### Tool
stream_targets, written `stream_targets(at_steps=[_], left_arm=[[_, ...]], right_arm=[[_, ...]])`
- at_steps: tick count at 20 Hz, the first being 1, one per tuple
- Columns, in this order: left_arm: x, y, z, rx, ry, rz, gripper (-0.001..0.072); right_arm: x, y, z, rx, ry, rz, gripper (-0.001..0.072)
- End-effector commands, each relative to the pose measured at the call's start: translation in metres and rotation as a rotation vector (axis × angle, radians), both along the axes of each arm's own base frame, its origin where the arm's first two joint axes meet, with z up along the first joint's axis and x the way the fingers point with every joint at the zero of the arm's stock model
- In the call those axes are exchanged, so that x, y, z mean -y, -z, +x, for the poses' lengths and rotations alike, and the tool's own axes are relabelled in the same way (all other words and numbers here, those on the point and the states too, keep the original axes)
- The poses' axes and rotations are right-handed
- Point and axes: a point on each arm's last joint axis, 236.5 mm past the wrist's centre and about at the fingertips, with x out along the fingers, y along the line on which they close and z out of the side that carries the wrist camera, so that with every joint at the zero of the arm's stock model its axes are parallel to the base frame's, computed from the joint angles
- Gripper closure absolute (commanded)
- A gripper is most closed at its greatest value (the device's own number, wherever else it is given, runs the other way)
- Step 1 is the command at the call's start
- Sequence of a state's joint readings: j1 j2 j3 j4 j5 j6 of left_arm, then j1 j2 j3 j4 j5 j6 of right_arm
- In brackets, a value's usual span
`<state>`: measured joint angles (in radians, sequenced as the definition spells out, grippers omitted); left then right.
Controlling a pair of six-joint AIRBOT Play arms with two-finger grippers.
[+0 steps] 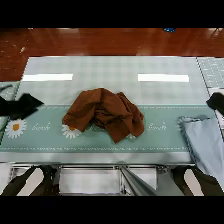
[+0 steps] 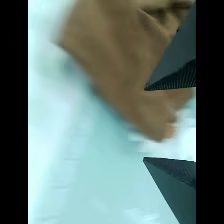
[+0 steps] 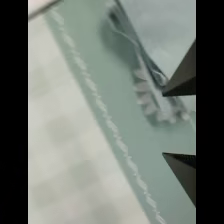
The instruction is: Fold the shirts.
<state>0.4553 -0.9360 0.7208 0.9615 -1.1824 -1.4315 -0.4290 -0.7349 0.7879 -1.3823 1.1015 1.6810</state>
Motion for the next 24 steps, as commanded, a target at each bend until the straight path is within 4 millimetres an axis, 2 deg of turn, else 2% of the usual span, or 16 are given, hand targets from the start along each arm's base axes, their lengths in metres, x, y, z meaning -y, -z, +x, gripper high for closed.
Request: stream_targets(at_steps=[1, 3, 5, 9, 12, 13, 14, 15, 19, 24], left_arm=[[0.048, 0.058, -0.054, -0.200, 0.042, -0.180, 0.0200], [0.063, 0.084, -0.074, -0.287, 0.070, -0.210, 0.0200], [0.067, 0.098, -0.070, -0.295, 0.069, -0.216, 0.0201], [0.085, 0.091, -0.007, -0.060, 0.022, -0.275, 0.0201], [0.109, 0.092, 0.016, 0.006, 0.039, -0.301, 0.0202], [0.117, 0.093, 0.019, 0.009, 0.079, -0.295, 0.0226], [0.123, 0.092, 0.022, 0.004, 0.105, -0.299, 0.0465], [0.127, 0.089, 0.025, 0.007, 0.126, -0.307, 0.0673], [0.131, 0.073, 0.033, 0.038, 0.171, -0.326, 0.0685], [0.134, 0.071, 0.030, 0.033, 0.185, -0.338, 0.0685]], right_arm=[[-0.046, 0.056, -0.014, -0.004, -0.042, 0.274, 0.0310], [-0.076, 0.077, -0.022, -0.011, -0.078, 0.393, 0.0310], [-0.084, 0.091, -0.031, -0.040, -0.078, 0.421, 0.0310], [-0.090, 0.094, -0.037, -0.060, -0.099, 0.438, 0.0311], [-0.099, 0.091, -0.038, -0.058, -0.116, 0.475, 0.0311], [-0.105, 0.091, -0.039, -0.064, -0.138, 0.475, 0.0311], [-0.116, 0.091, -0.040, -0.077, -0.179, 0.478, 0.0311], [-0.130, 0.092, -0.040, -0.095, -0.220, 0.487, 0.0311], [-0.176, 0.118, -0.036, -0.189, -0.302, 0.527, 0.0311], [-0.242, 0.150, -0.040, -0.315, -0.398, 0.628, 0.0311]])
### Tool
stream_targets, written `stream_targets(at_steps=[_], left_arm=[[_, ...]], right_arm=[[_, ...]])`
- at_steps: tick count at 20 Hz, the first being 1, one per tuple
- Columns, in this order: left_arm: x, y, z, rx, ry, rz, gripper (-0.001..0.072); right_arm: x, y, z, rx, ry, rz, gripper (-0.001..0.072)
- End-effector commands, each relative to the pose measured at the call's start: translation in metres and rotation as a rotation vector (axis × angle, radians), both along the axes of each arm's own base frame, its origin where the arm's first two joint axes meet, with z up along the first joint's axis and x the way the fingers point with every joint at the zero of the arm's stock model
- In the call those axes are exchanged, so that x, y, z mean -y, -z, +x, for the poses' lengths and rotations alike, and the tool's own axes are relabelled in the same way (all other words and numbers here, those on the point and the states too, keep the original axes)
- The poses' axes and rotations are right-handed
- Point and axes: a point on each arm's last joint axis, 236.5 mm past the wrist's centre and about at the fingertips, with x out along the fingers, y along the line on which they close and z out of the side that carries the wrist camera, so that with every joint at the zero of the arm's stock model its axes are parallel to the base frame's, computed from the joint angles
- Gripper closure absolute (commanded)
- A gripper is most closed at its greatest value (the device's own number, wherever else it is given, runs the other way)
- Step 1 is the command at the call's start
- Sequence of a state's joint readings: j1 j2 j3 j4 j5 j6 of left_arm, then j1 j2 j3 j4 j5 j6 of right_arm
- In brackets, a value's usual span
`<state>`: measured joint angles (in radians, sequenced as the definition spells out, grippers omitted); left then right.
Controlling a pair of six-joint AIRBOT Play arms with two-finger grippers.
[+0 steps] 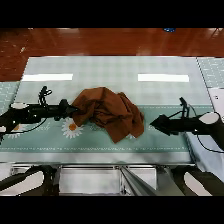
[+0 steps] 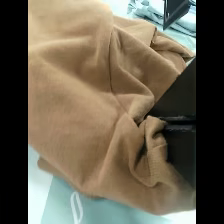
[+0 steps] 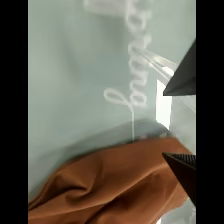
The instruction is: Fold the shirts.
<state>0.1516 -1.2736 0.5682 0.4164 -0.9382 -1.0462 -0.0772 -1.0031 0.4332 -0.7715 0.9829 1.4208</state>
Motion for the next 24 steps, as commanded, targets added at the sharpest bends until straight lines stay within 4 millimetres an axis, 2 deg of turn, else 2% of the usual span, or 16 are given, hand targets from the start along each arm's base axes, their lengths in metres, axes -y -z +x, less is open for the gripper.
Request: stream_targets(at_steps=[1, 3, 5, 6, 7, 8, 9, 11, 12, 14, 15, 16, 18, 20, 22, 24], left_arm=[[0.003, -0.003, 0.000, 0.005, 0.012, -0.010, 0.0685], [0.003, -0.003, 0.000, 0.004, 0.014, -0.011, 0.0685], [0.003, -0.003, 0.000, 0.004, 0.013, -0.011, 0.0685], [0.003, -0.003, 0.000, 0.005, 0.013, -0.011, 0.0685], [0.002, -0.005, 0.003, 0.012, 0.011, -0.011, 0.0685], [0.000, -0.014, 0.010, 0.033, 0.012, -0.016, 0.0686], [-0.004, -0.031, 0.020, 0.070, 0.016, -0.030, 0.0686], [-0.020, -0.092, 0.051, 0.215, 0.035, -0.043, 0.0686], [-0.033, -0.136, 0.069, 0.328, 0.031, -0.020, 0.0686], [-0.063, -0.232, 0.097, 0.558, -0.031, 0.056, 0.0686], [-0.074, -0.284, 0.103, 0.665, -0.066, 0.088, 0.0686], [-0.080, -0.330, 0.101, 0.758, -0.085, 0.113, 0.0686], [-0.079, -0.418, 0.083, 0.948, -0.093, 0.170, 0.0686], [-0.068, -0.491, 0.047, 1.135, -0.082, 0.237, 0.0686], [-0.057, -0.544, 0.006, 1.281, -0.082, 0.306, 0.0686], [-0.050, -0.573, -0.033, 1.378, -0.097, 0.396, 0.0686]], right_arm=[[-0.046, 0.021, -0.003, -0.060, -0.080, 0.036, 0.0311], [-0.066, 0.028, 0.000, -0.073, -0.119, 0.038, 0.0311], [-0.081, 0.029, 0.016, -0.053, -0.124, 0.042, 0.0339], [-0.087, 0.024, 0.028, -0.022, -0.135, 0.043, 0.0494], [-0.092, 0.011, 0.045, 0.050, -0.174, 0.042, 0.0684], [-0.098, -0.009, 0.061, 0.114, -0.215, 0.054, 0.0683], [-0.099, -0.035, 0.077, 0.168, -0.260, 0.058, 0.0683], [-0.083, -0.099, 0.114, 0.293, -0.324, -0.006, 0.0684], [-0.067, -0.137, 0.135, 0.373, -0.320, -0.072, 0.0684], [-0.027, -0.234, 0.171, 0.578, -0.260, -0.220, 0.0684], [-0.011, -0.289, 0.179, 0.696, -0.230, -0.274, 0.0684], [0.000, -0.344, 0.178, 0.810, -0.206, -0.311, 0.0684], [0.011, -0.437, 0.154, 1.012, -0.175, -0.375, 0.0684], [0.019, -0.509, 0.110, 1.185, -0.139, -0.419, 0.0684], [0.028, -0.553, 0.063, 1.314, -0.093, -0.455, 0.0684], [0.046, -0.576, 0.016, 1.382, -0.044, -0.534, 0.0684]])
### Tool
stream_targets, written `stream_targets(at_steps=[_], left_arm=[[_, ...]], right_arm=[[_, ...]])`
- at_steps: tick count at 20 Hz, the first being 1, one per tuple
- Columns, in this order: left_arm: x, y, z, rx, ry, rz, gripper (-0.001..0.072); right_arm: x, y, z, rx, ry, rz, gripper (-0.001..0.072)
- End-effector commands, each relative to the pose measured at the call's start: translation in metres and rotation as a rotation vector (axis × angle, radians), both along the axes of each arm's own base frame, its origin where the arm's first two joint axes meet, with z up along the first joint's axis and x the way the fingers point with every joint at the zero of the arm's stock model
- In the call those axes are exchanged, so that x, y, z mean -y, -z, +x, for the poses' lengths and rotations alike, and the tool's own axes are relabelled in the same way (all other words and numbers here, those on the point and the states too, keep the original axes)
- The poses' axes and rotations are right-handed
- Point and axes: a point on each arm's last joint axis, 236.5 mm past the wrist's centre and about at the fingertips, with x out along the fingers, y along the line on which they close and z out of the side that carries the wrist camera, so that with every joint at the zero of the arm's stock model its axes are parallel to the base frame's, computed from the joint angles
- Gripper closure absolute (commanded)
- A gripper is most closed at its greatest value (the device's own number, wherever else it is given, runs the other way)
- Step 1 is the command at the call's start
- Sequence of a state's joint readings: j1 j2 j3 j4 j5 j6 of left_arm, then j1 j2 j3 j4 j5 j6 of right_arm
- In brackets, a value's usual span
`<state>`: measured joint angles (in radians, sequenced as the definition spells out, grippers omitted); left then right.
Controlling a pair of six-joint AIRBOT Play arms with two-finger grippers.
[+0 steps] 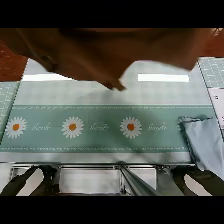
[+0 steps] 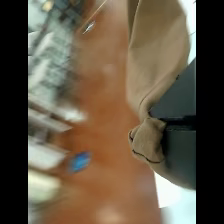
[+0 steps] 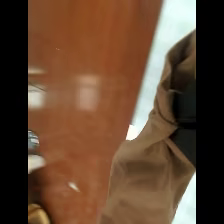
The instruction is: Fold the shirts.
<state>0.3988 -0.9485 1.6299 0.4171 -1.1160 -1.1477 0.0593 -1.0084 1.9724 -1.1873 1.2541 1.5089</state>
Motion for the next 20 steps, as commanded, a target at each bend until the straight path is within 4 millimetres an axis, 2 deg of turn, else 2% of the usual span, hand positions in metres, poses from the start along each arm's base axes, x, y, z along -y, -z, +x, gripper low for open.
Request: stream_targets(at_steps=[1, 3, 5, 8, 9, 11, 13, 15, 16, 18, 20], left_arm=[[0.016, -0.069, -0.076, 0.216, -0.085, 0.129, 0.0686], [0.014, -0.072, -0.109, 0.259, -0.191, 0.246, 0.0686], [0.007, -0.075, -0.141, 0.286, -0.317, 0.340, 0.0686], [0.001, -0.071, -0.184, 0.291, -0.413, 0.401, 0.0686], [-0.004, -0.064, -0.193, 0.270, -0.432, 0.421, 0.0686], [-0.012, -0.050, -0.198, 0.211, -0.428, 0.429, 0.0686], [-0.012, -0.034, -0.187, 0.162, -0.388, 0.428, 0.0686], [-0.015, -0.001, -0.159, 0.059, -0.360, 0.427, 0.0686], [-0.018, 0.021, -0.143, -0.012, -0.348, 0.415, 0.0686], [-0.024, 0.079, -0.104, -0.183, -0.312, 0.402, 0.0686], [-0.033, 0.146, -0.060, -0.360, -0.288, 0.373, 0.0686]], right_arm=[[0.036, -0.060, -0.087, 0.198, 0.124, -0.062, 0.0684], [0.050, -0.073, -0.125, 0.260, 0.177, -0.069, 0.0684], [0.056, -0.074, -0.154, 0.274, 0.197, -0.067, 0.0684], [0.054, -0.046, -0.179, 0.160, 0.183, -0.062, 0.0683], [0.052, -0.032, -0.182, 0.101, 0.171, -0.071, 0.0683], [0.052, 0.000, -0.178, -0.031, 0.169, -0.082, 0.0683], [0.051, 0.026, -0.165, -0.128, 0.166, -0.090, 0.0684], [0.050, 0.056, -0.141, -0.215, 0.164, -0.097, 0.0684], [0.049, 0.076, -0.127, -0.263, 0.163, -0.099, 0.0684], [0.047, 0.124, -0.095, -0.370, 0.164, -0.103, 0.0684], [0.043, 0.183, -0.060, -0.477, 0.159, -0.099, 0.0684]])
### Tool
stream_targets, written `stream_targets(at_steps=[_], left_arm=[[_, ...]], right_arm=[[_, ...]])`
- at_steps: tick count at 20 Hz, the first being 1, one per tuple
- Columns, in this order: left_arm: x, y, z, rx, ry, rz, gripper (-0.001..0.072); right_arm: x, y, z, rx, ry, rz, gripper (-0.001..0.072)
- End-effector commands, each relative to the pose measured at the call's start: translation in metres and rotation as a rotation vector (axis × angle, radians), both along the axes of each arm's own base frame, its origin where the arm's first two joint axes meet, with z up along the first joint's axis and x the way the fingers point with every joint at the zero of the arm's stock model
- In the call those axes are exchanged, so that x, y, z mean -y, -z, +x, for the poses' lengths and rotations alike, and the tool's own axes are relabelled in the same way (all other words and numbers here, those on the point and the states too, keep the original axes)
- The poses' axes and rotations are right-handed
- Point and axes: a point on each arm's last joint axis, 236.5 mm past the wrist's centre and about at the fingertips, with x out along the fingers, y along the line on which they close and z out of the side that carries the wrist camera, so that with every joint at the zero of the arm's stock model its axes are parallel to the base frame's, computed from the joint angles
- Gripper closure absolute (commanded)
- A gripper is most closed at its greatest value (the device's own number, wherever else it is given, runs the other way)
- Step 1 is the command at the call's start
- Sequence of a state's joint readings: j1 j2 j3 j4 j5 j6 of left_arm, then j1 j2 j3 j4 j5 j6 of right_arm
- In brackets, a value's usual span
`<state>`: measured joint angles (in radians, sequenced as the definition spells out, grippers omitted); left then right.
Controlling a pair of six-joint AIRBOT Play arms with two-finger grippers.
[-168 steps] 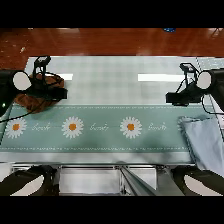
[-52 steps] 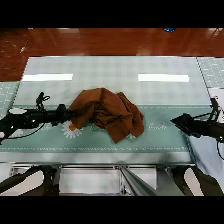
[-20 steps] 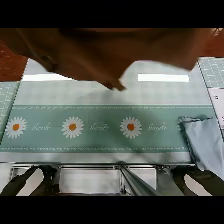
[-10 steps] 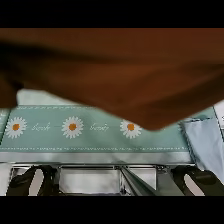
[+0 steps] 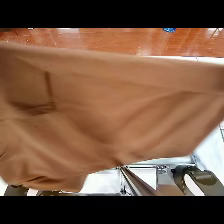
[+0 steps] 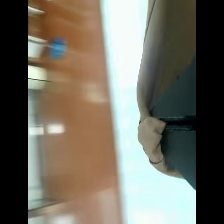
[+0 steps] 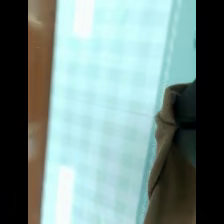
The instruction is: Fold the shirts.
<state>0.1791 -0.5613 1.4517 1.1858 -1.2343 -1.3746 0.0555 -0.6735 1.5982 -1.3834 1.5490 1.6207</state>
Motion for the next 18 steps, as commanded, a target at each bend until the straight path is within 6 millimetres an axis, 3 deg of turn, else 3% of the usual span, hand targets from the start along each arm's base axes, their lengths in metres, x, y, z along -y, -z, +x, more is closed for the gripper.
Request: stream_targets(at_steps=[1, 3, 5, 8, 10, 13, 14, 15, 16, 18], left_arm=[[-0.015, 0.107, 0.064, -0.261, -0.034, -0.074, 0.0685], [-0.025, 0.159, 0.107, -0.353, -0.062, -0.117, 0.0686], [-0.032, 0.200, 0.153, -0.412, -0.086, -0.169, 0.0686], [-0.041, 0.248, 0.221, -0.448, -0.125, -0.262, 0.0686], [-0.038, 0.273, 0.255, -0.495, -0.118, -0.333, 0.0685], [-0.019, 0.300, 0.287, -0.560, -0.082, -0.450, 0.0685], [-0.014, 0.312, 0.291, -0.588, -0.074, -0.464, 0.0673], [-0.010, 0.325, 0.290, -0.621, -0.067, -0.468, 0.0540], [-0.006, 0.336, 0.286, -0.666, -0.055, -0.469, 0.0199], [-0.018, 0.350, 0.267, -0.752, -0.050, -0.411, 0.0199]], right_arm=[[-0.006, 0.102, 0.055, -0.182, 0.011, 0.021, 0.0684], [-0.004, 0.164, 0.093, -0.271, 0.040, 0.024, 0.0684], [0.000, 0.209, 0.139, -0.319, 0.072, 0.042, 0.0684], [-0.008, 0.248, 0.215, -0.332, 0.074, 0.182, 0.0684], [-0.018, 0.269, 0.260, -0.366, 0.056, 0.285, 0.0684], [-0.040, 0.298, 0.310, -0.414, 0.054, 0.448, 0.0682], [-0.046, 0.307, 0.322, -0.427, 0.061, 0.508, 0.0620], [-0.050, 0.314, 0.329, -0.438, 0.068, 0.549, 0.0396], [-0.052, 0.318, 0.334, -0.450, 0.072, 0.578, 0.0292], [-0.040, 0.316, 0.330, -0.469, 0.077, 0.595, 0.0293]])
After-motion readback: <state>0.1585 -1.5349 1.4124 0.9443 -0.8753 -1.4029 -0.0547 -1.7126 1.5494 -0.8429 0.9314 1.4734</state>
